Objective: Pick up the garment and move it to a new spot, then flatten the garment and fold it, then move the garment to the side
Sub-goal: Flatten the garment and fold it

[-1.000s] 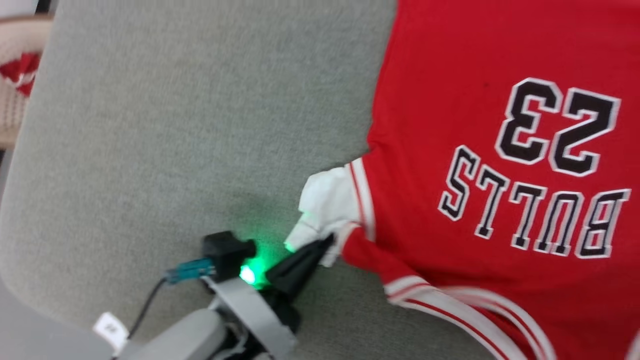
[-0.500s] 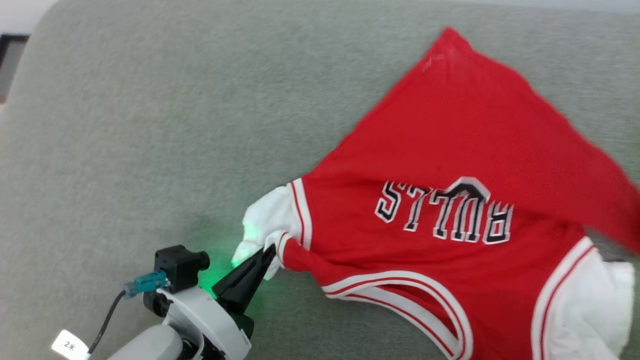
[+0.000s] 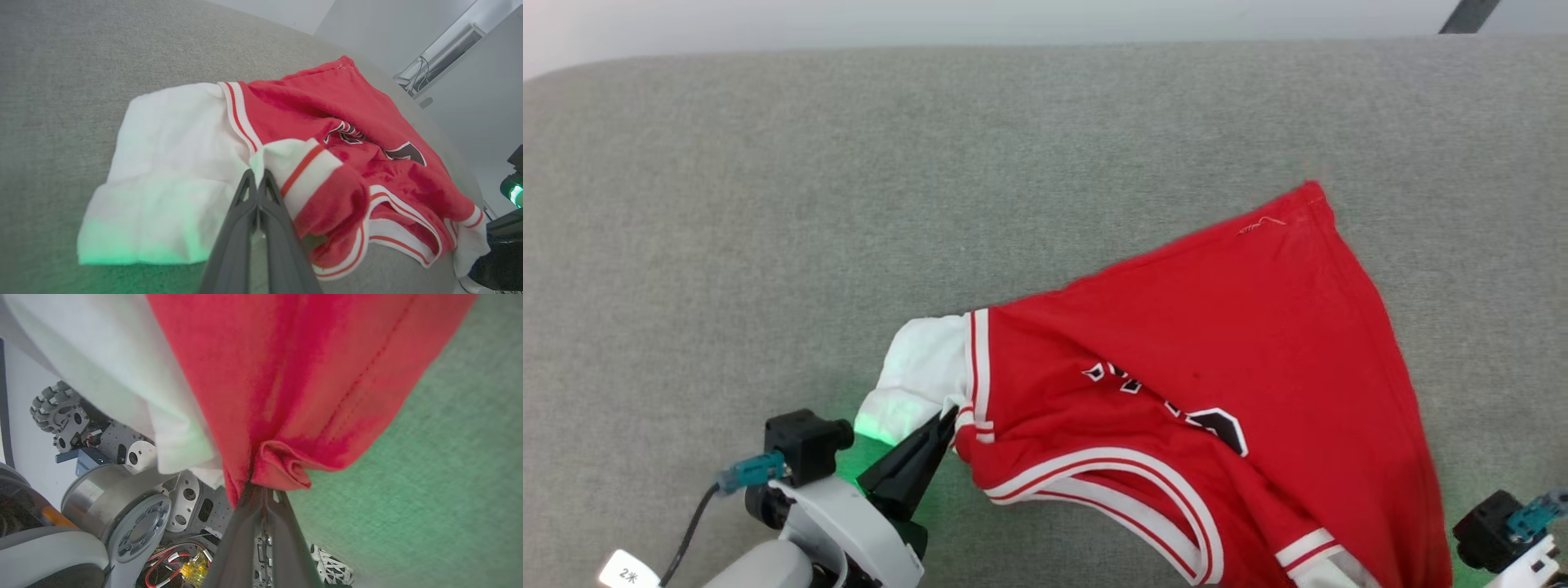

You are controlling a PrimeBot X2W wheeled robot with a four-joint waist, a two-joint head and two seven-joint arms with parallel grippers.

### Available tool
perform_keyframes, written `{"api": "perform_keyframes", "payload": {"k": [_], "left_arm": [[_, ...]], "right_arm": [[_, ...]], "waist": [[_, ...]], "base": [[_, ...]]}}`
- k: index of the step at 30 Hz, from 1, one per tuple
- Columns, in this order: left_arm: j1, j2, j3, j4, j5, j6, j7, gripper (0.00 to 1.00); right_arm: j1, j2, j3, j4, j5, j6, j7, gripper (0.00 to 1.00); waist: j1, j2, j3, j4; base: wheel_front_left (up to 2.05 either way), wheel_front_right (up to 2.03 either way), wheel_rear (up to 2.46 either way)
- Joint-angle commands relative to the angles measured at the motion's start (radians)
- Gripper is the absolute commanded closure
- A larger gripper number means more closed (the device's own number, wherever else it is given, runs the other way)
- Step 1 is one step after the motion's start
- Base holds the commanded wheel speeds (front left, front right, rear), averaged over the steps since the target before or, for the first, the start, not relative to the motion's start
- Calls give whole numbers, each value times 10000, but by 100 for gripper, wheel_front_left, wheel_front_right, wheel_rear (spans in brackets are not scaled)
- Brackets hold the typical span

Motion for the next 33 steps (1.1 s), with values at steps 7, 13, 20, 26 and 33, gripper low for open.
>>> {"api": "perform_keyframes", "payload": {"k": [7,13,20,26,33], "left_arm": [[-23,-154,-194,177,159,-48,26,100],[-7,-429,-246,268,330,-75,-11,100],[-367,-880,-380,417,611,-112,-15,100],[-882,-1210,-583,622,713,-158,-18,100],[-1298,-1560,-892,841,611,-158,1,100]], "right_arm": [[891,401,-2289,-302,-668,-11,-556,0],[2067,362,-5595,-1874,-337,-11,-252,0],[-101,304,-6232,-2242,-1551,-11,-401,0],[-3539,977,-3889,33,-2414,-11,-557,0],[-6457,1689,-1096,3363,-2580,-11,-390,0]], "waist": [[0,0,-165,180],[0,0,-204,594],[0,0,205,1110],[0,0,793,1470],[0,0,1144,1659]], "base": [[0,0,0],[0,0,0],[0,0,0],[0,0,0],[0,0,0]]}}
